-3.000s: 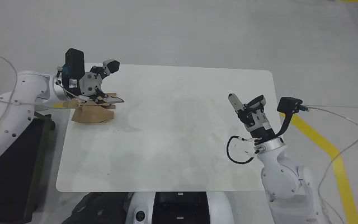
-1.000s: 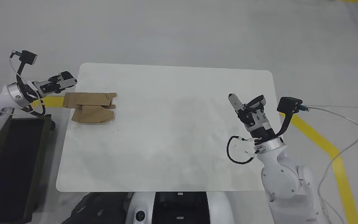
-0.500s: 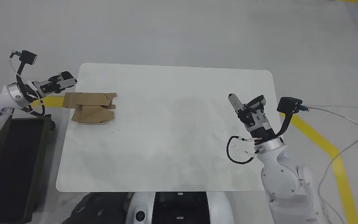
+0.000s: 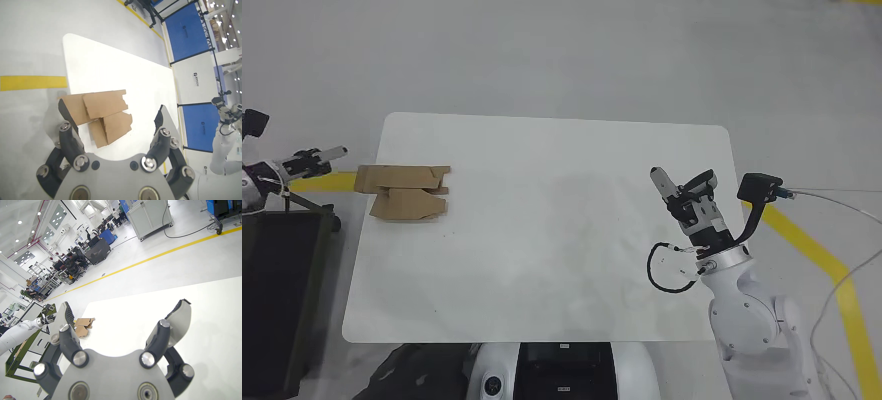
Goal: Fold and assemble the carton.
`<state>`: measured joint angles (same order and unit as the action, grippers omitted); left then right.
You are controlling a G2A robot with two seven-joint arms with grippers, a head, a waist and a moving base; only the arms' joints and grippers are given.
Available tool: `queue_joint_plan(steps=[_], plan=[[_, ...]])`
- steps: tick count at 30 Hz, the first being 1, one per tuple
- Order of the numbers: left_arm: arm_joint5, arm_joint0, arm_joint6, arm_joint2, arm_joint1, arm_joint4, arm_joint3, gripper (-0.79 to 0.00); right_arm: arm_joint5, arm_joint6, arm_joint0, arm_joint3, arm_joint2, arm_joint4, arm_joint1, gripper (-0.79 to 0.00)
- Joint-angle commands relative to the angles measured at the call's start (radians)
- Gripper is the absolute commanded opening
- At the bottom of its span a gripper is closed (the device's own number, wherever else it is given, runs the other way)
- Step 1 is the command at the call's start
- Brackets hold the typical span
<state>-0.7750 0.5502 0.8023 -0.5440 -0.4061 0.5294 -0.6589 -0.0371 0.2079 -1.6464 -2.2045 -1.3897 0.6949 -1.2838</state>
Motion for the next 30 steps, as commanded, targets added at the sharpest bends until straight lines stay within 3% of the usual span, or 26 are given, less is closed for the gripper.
queue_joint_plan(steps=[1,5,24,28,30], plan=[[0.051,-0.001,-0.018,0.005,-0.013,-0.04,0.039,0.0,0.0,0.0,0.0,0.0,0.0,0.0,0.0,0.0],[0.116,-0.005,-0.006,0.011,-0.047,-0.053,0.079,0.0,0.0,0.0,0.0,0.0,0.0,0.0,0.0,0.0],[0.205,-0.027,0.135,0.013,-0.231,0.02,0.346,-0.003,0.0,0.0,0.0,0.0,0.0,0.0,0.0,0.0],[0.222,-0.03,0.155,0.0,-0.257,0.044,0.389,-0.099,0.0,0.0,0.0,0.0,0.0,0.0,0.0,0.0],[0.228,-0.03,0.16,-0.006,-0.268,0.049,0.407,-0.099,0.0,0.0,0.0,0.0,0.0,0.0,0.0,0.0]])
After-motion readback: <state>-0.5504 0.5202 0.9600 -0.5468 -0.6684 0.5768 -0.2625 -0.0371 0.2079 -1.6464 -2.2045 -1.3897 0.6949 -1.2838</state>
